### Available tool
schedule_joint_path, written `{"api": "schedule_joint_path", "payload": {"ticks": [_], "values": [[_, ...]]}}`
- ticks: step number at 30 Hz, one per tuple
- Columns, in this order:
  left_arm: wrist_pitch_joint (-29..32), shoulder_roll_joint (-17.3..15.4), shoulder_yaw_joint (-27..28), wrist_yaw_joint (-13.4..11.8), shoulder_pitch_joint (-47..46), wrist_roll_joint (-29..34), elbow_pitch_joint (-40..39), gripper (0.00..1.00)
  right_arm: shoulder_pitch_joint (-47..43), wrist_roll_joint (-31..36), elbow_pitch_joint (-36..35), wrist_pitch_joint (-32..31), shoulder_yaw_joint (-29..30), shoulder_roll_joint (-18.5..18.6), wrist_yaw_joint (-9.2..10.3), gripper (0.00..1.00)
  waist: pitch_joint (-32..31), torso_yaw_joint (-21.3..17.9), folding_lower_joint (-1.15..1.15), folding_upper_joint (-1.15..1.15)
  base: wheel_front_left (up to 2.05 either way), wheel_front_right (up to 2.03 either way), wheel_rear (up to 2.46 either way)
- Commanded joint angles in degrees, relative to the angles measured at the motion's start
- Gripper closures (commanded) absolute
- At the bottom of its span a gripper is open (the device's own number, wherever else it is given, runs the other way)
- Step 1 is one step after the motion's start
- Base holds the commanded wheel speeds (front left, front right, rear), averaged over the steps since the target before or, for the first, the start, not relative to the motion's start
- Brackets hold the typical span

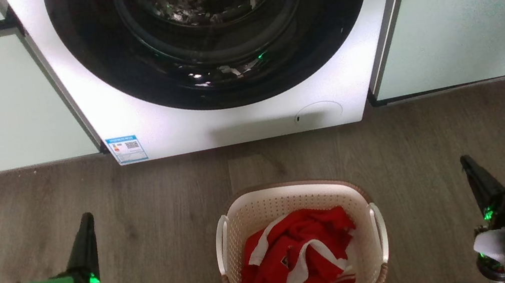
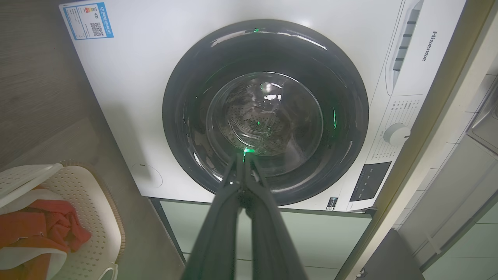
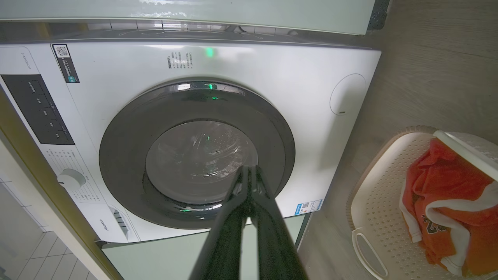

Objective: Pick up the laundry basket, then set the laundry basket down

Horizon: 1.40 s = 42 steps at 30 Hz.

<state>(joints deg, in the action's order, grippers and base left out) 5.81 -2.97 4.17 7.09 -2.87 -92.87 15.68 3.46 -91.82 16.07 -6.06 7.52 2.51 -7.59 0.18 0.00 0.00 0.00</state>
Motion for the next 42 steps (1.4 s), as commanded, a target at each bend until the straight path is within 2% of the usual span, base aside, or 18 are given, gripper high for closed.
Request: {"api": "schedule_joint_path", "payload": {"ticks": [1,42], "values": [[0.4,-0.2,1.9,0.4,-3.3,0.4,-1.6,1.00,2.7,-0.3,-2.0,-0.4,-1.0,0.4,0.10,1.00,0.0,0.0,0.00,0.00,0.00,0.00,0.00],[0.5,-0.1,2.2,0.4,-3.3,0.5,-1.6,1.00,2.7,-0.3,-2.0,-0.4,-1.0,0.4,0.10,1.00,0.0,0.0,0.00,0.00,0.00,0.00,0.00]]}}
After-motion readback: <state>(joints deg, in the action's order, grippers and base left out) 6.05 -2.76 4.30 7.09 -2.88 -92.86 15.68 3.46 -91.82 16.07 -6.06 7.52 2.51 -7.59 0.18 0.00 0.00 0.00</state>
